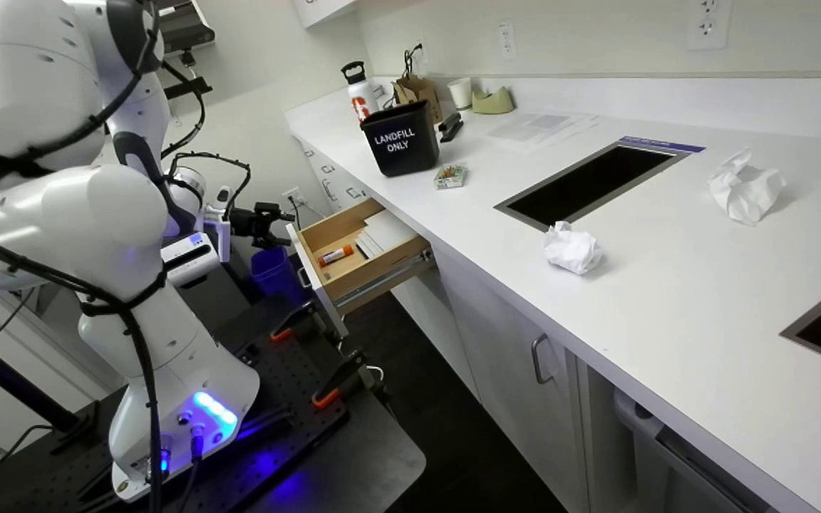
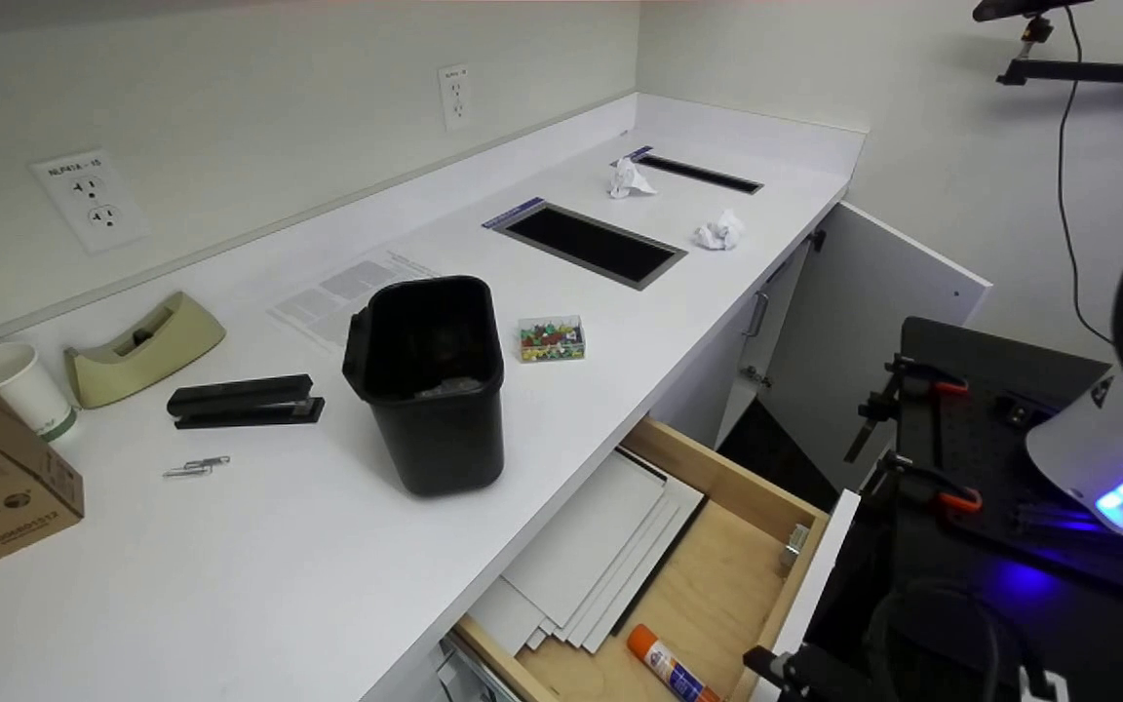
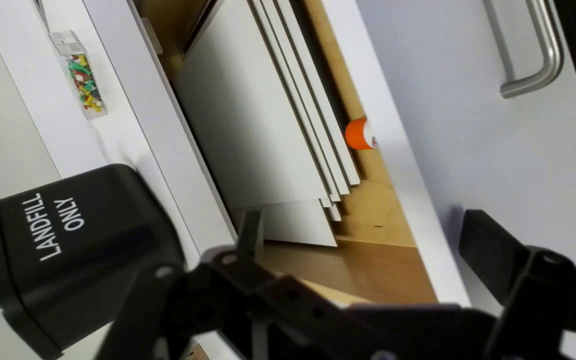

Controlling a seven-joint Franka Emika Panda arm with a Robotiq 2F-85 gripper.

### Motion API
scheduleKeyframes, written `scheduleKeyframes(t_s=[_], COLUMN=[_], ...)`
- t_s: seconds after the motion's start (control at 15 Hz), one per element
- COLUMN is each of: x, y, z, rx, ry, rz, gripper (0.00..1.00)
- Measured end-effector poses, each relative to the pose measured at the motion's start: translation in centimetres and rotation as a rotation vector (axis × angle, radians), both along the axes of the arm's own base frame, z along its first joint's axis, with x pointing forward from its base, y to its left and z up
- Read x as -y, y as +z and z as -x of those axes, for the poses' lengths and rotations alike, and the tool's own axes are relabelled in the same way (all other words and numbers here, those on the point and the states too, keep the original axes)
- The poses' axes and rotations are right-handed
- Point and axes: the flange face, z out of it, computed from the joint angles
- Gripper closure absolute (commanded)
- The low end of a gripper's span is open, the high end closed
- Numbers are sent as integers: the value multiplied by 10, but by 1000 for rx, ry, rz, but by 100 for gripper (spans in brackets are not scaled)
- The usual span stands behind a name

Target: Open the first drawer from the right, remove the glue stick from it and put the glue stick on the counter

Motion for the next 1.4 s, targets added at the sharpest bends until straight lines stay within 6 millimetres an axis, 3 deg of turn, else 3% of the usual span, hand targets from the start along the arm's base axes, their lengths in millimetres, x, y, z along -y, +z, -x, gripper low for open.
scheduleKeyframes(t_s=[0.2,0.6,0.8,1.13,1.27,1.4], x=[14,15,25,68,87,99], y=[15,20,51,112,120,115], z=[-1,-3,-32,-98,-118,-123], rx=[-3,-34,-143,-363,-447,-481], ry=[9,3,-30,-69,-152,-247], rz=[-10,-43,-173,-410,-461,-446], gripper=[0,0,0,0,0,0])
